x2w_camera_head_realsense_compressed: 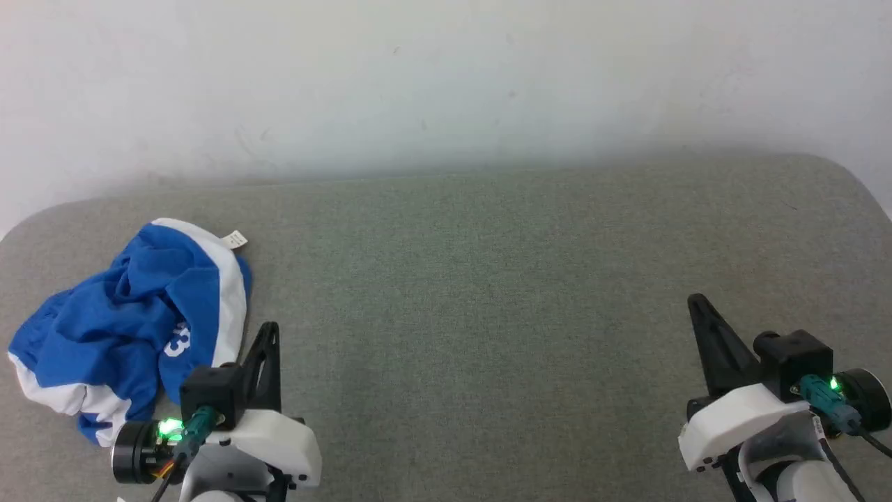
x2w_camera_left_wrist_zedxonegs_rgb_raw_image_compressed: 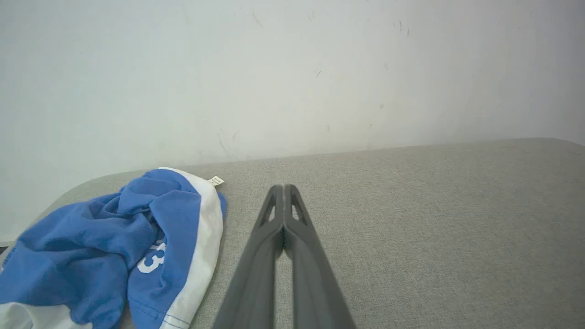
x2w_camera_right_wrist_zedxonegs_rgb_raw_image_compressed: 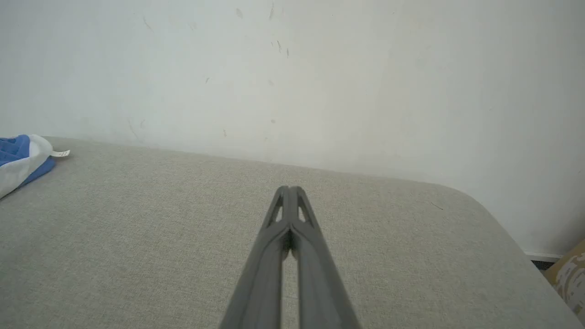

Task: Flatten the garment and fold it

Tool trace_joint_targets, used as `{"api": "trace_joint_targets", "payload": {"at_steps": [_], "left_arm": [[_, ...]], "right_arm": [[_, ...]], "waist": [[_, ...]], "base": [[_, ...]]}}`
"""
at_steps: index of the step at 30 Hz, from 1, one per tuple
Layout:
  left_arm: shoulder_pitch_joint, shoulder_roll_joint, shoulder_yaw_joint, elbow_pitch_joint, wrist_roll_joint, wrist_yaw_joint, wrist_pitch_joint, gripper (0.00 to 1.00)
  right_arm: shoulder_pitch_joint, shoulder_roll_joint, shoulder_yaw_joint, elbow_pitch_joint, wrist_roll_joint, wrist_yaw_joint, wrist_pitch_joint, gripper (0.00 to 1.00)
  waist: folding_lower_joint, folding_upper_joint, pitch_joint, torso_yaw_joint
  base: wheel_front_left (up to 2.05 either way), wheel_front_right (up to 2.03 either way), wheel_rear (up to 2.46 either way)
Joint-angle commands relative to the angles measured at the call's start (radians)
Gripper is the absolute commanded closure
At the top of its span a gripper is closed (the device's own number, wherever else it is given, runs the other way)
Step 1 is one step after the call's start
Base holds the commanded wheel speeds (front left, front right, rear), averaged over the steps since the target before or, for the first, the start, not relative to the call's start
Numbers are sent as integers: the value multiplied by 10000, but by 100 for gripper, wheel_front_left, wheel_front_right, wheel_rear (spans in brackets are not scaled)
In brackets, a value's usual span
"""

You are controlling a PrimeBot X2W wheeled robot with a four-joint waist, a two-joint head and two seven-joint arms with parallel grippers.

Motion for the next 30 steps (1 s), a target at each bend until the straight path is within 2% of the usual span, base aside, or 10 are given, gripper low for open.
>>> {"api": "trace_joint_targets", "payload": {"at_steps": [1, 30], "left_arm": [[-125, -30, 45, 20, 35, -35, 1, 100], [-125, -30, 45, 20, 35, -35, 1, 100]], "right_arm": [[111, 30, 1, -34, -47, -19, 5, 100], [111, 30, 1, -34, -47, -19, 5, 100]], "waist": [[0, 0, 0, 0], [0, 0, 0, 0]], "base": [[0, 0, 0], [0, 0, 0]]}}
